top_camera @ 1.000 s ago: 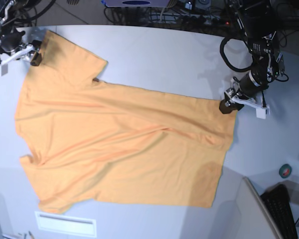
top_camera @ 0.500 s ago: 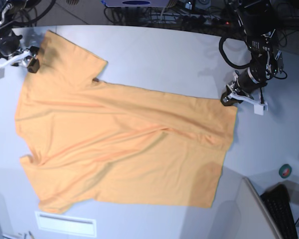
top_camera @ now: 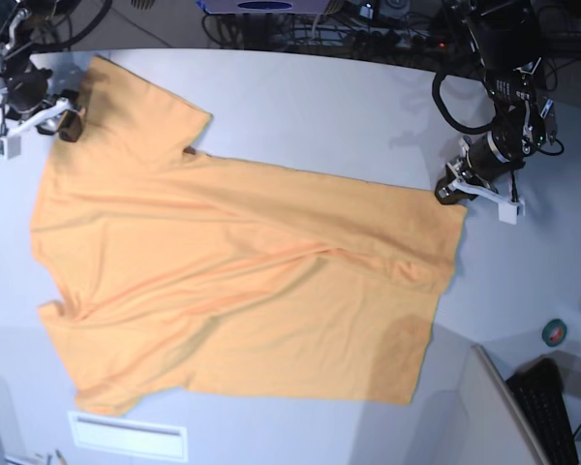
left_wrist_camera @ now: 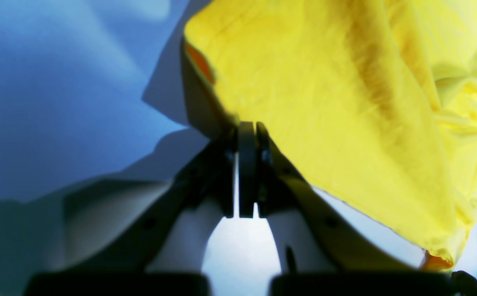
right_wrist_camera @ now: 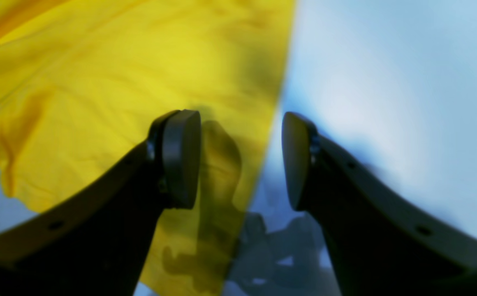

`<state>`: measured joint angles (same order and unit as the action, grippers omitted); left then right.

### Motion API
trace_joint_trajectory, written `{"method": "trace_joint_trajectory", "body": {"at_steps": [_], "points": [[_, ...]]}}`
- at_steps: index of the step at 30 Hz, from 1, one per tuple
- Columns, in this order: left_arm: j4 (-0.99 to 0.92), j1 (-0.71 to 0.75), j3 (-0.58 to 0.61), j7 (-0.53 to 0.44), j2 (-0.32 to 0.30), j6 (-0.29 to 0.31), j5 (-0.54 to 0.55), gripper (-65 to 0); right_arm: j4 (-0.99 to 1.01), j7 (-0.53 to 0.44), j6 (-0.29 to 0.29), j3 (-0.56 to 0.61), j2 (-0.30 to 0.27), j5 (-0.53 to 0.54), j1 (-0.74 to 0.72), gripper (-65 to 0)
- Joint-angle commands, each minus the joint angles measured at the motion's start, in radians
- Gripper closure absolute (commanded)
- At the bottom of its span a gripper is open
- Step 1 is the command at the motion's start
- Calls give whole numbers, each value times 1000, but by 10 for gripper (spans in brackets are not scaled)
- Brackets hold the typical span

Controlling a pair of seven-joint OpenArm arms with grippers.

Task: Layout the t-shirt on the table in an organized manner, then fold the t-shirt properly
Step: 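Lift the shirt by its shoulder edges and stretch it taut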

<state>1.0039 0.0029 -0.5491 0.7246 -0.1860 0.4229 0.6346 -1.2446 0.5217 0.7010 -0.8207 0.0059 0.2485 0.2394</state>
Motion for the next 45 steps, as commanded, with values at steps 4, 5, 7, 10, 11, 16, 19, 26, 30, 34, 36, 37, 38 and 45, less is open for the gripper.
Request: {"method": "trace_joint_trajectory", "body": {"at_steps": [4,5,7,10,11,16,19,26,30,34,36,37,38,45], "points": [[8,-4,-2,5,-13,-6,-12,0,12,87,-3,33,13,-56,16,-288],[8,-4,-2,5,-13,-6,-12,0,12,87,-3,31,13,-56,15,-287],[8,-4,-2,5,-13,-6,-14,0,12,87,-3,28,13,-56,15,-278],[8,-4,-2,5,-14,-6,-15,0,13,87,-3,28,13,-56,15,-114],[8,-2,-1,5,-14,-6,-15,0,13,87,-3,28,13,-56,15,-30],[119,61,5,5,-10,-6,-17,0,-16,87,-3,28,13,-56,21,0],[232,125,5,5,-8,-8,-17,0,-103,105,-3,30,13,-56,56,0],[415,293,-2,5,-8,-8,-17,0,-268,234,-3,36,13,-56,117,0],[459,342,-2,5,-5,-8,-17,0,-294,236,-3,37,15,-56,133,0],[507,406,-4,5,-2,-8,-12,0,-330,236,-3,37,29,-56,159,0],[547,447,-4,5,9,-8,-12,0,-364,234,-3,36,38,-56,168,0],[563,466,-4,5,12,-8,-12,0,-373,234,-3,36,41,-56,174,0],[579,484,-4,5,21,-8,-12,0,-383,234,-3,37,42,-56,179,0],[685,582,-6,5,44,-9,-14,0,-419,234,-3,28,42,-58,191,0]]}}
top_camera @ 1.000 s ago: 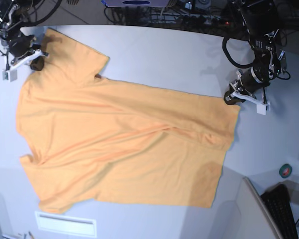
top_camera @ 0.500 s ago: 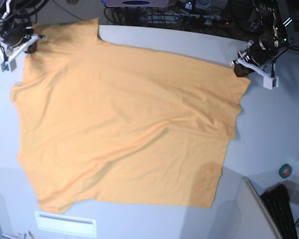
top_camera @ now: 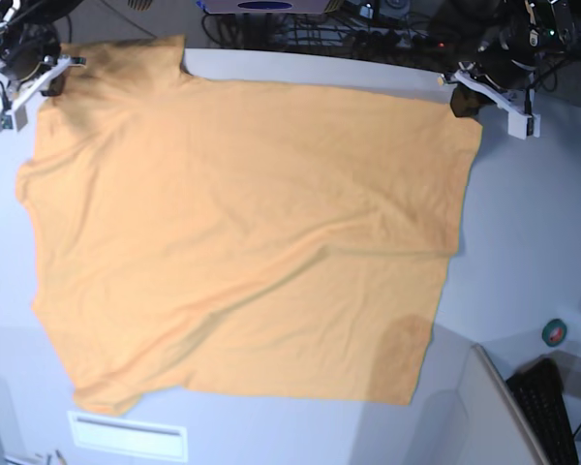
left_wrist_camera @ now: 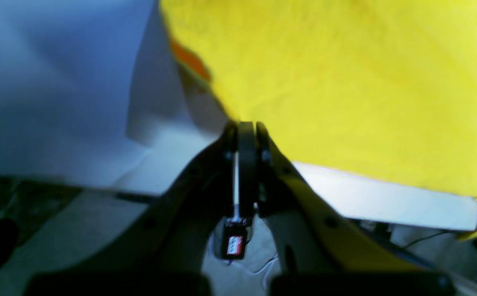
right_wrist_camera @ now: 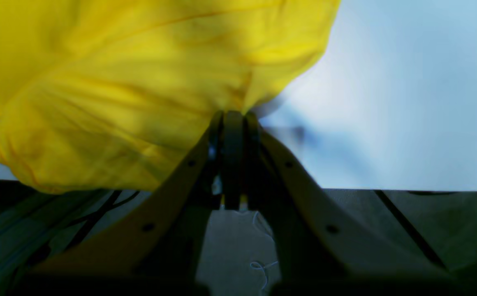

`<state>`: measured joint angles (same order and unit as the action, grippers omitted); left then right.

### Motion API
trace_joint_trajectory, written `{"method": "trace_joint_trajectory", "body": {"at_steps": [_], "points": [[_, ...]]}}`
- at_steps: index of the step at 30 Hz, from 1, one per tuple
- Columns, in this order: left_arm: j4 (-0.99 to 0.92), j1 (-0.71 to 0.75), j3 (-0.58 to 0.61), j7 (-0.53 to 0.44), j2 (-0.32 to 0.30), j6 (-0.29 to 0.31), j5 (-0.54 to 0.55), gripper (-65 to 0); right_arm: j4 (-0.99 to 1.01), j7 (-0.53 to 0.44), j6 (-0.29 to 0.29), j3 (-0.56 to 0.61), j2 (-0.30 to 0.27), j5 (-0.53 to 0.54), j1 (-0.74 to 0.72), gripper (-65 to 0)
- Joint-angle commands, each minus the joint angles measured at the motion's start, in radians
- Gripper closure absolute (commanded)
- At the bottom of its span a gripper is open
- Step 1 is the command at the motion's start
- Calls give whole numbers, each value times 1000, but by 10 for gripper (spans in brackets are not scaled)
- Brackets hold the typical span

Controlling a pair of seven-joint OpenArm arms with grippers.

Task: Layout the t-shirt on the table in an organized manner, then fold the t-shirt properly
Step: 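Lift the shirt by its shoulder edges and stretch it taut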

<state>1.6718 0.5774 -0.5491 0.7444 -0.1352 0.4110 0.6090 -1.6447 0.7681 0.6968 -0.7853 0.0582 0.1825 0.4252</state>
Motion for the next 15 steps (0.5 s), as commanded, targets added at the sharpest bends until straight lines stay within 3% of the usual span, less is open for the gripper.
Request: {"method": "trace_joint_trajectory", "body": {"at_steps": [1,8,15], "points": [[31,17,-6,-15,-5,2,12,0,-21,-12,1,-7,-10,8,14,0],[66,59,-96,-13,38,2,9,0,-78,-14,1,-9,-10,8,71,0],[61,52,-108,-13,35,2,7,0,-81,-14,1,-10,-10,10,91,0]]}}
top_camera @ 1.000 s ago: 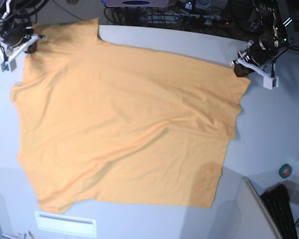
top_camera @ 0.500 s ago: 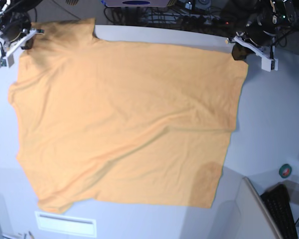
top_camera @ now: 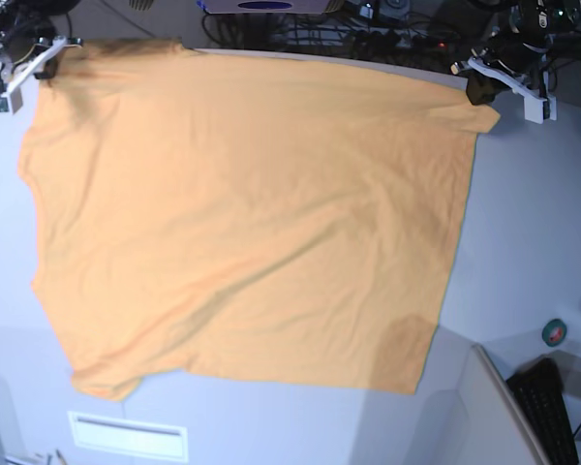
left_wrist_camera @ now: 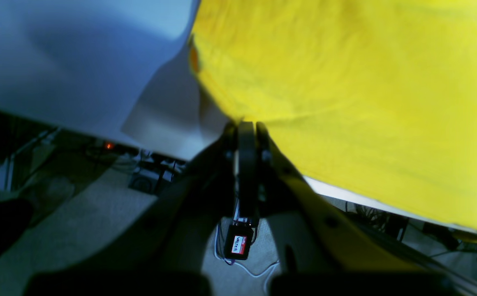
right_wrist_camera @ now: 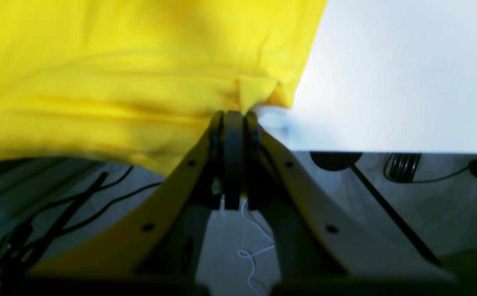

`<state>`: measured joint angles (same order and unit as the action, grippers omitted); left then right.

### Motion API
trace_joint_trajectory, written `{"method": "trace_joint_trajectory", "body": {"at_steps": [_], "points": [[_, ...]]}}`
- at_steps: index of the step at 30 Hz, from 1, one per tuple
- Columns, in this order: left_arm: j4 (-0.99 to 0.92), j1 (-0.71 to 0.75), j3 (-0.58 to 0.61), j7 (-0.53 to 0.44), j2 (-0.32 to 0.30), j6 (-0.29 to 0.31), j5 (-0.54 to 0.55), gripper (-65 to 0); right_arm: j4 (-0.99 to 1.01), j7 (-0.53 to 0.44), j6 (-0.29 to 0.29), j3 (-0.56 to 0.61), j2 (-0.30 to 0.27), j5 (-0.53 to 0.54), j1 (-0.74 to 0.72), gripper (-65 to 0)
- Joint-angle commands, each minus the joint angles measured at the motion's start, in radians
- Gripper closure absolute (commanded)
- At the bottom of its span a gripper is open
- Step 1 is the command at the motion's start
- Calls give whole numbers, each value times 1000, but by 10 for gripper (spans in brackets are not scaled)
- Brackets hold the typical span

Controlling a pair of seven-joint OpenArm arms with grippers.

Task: Layout the t-shirt on the table in an organized manner, then fold the t-shirt properly
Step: 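Lift the shirt by its shoulder edges and stretch it taut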

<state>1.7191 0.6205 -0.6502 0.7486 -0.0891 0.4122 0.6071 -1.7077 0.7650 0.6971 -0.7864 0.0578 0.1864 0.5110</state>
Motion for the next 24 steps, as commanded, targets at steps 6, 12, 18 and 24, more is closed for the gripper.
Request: {"method": "trace_joint_trajectory", "body": {"at_steps": [6,12,18,24], "points": [[-6,34,-10,-1,-8,1,9,0,-18,-11,1,-26,1,6,-1,0],[28,39,-18,48,-7,1,10,0,-19,-16,1,-15,18,6,-10,0],[118,-4,-16,122,-4,1,17,0,-19,-11,1,6,14,3,-68,0],[117,-136,-18,223,-4,0,10,0,-73,-9,1,8,9,0,-151,0]]}}
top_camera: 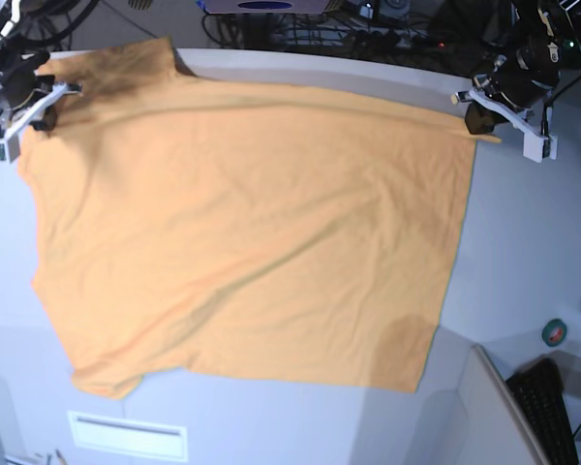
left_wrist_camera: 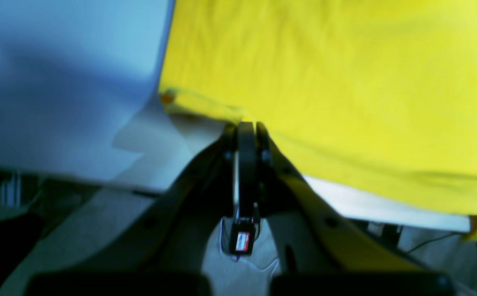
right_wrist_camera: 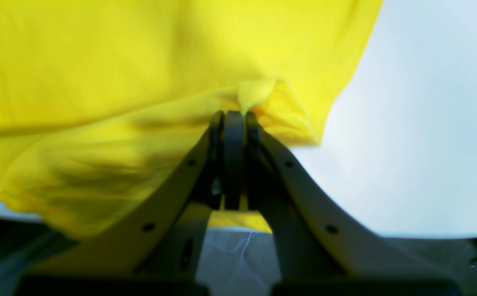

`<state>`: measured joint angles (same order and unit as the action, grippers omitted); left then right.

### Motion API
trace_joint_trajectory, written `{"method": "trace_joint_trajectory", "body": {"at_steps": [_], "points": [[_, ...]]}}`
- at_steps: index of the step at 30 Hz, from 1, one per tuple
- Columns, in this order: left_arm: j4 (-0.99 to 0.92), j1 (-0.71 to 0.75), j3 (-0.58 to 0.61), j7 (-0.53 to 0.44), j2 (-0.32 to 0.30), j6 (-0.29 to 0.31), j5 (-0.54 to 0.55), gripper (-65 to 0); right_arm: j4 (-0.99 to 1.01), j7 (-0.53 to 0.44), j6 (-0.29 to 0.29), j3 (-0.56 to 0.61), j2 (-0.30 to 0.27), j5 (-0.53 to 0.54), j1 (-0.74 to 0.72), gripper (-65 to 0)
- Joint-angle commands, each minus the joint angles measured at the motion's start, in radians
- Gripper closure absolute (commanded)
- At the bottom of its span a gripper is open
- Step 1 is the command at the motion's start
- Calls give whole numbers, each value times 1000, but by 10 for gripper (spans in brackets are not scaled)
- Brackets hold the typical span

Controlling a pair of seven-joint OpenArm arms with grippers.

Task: Layout the t-shirt on the table in an organized manner, then fold the t-shirt properly
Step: 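Lift the shirt by its shoulder edges and stretch it taut, then lower the shoulder edge onto the shirt body with both grippers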

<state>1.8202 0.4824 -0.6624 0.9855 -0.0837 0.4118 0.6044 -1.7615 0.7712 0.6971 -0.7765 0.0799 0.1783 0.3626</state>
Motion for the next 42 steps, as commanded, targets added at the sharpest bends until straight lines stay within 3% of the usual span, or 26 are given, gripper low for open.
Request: {"method": "trace_joint_trajectory", "body": {"at_steps": [1,5,14,21,27,35,42], "points": [[16,-15,-6,-14,-9,-14,13,0,-28,-15,1,1,-13,8,-14,0],[14,-100,3,-14,-11,-135,13,0,-28,-15,1,4,-30,8,-78,0],[-145,-271,59,-14,-24,-146,12,0,117,-15,1,108,-122,8,-228,0],[-280,-376,80,-20,-35,-146,5,0,193,-17,1,113,-150,8,-319,0],[-319,-466,83,-20,-23,-146,-140,0,289,-22,1,114,-164,8,-389,0],[-348,-532,91,-20,-23,-146,-153,0,318,-22,1,114,-183,8,-448,0],[-475,-580,152,-24,-28,-146,-153,0,475,-26,1,111,-211,8,-498,0]]}}
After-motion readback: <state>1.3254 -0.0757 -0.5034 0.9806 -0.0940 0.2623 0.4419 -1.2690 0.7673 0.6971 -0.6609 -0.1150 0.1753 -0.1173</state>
